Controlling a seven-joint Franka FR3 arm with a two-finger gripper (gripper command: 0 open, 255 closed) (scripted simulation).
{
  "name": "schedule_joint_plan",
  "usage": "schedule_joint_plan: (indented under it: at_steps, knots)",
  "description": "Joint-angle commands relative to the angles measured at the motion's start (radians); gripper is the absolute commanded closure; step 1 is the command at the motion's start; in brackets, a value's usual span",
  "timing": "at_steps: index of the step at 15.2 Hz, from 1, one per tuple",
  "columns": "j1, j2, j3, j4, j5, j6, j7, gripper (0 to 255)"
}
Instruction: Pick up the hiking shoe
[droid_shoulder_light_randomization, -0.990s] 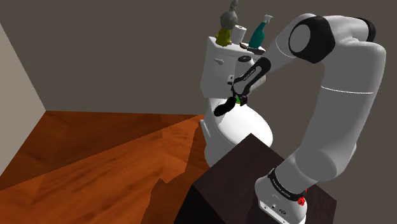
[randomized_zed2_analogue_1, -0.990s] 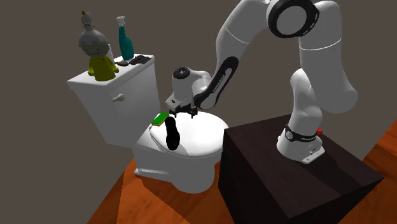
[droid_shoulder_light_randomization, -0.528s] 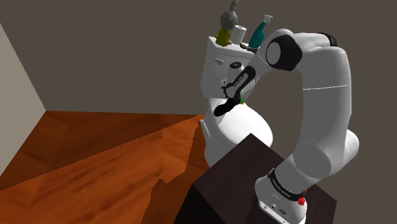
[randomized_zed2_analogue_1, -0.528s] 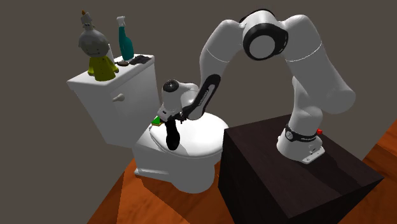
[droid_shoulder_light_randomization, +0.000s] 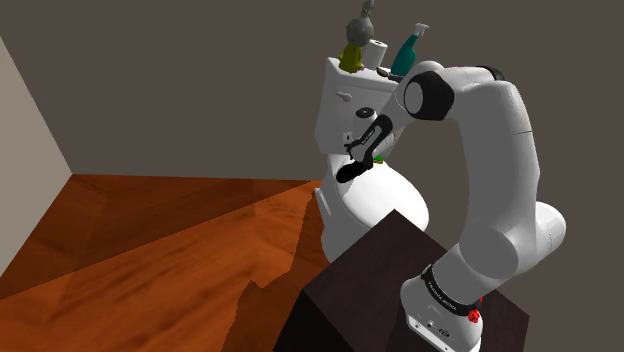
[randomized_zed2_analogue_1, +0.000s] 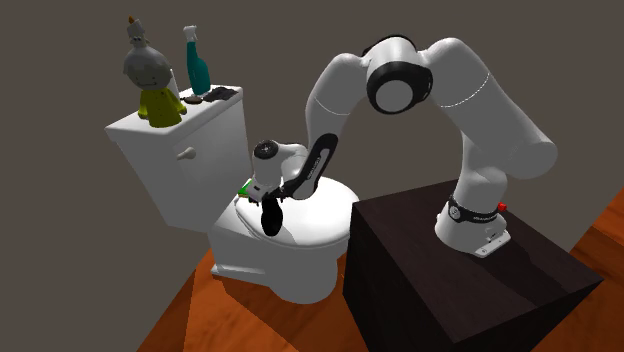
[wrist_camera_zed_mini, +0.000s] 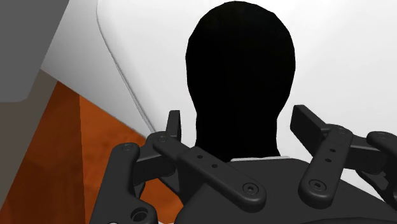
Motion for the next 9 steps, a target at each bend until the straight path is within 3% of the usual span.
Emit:
schedule_joint_plan:
  at_steps: [1, 2, 3, 9]
  knots:
    - [0.000, 0.023, -0.001, 0.011, 0.000, 0.011, 0.007, 0]
    - [0.000, 0.023, -0.001, 0.011, 0.000, 0.012, 0.007, 0]
    - [0.001, 0.022, -0.001, 0.010, 0.000, 0.011, 0.007, 255]
    - [0.001, 0.022, -0.002, 0.008, 0.000, 0.012, 0.008, 255]
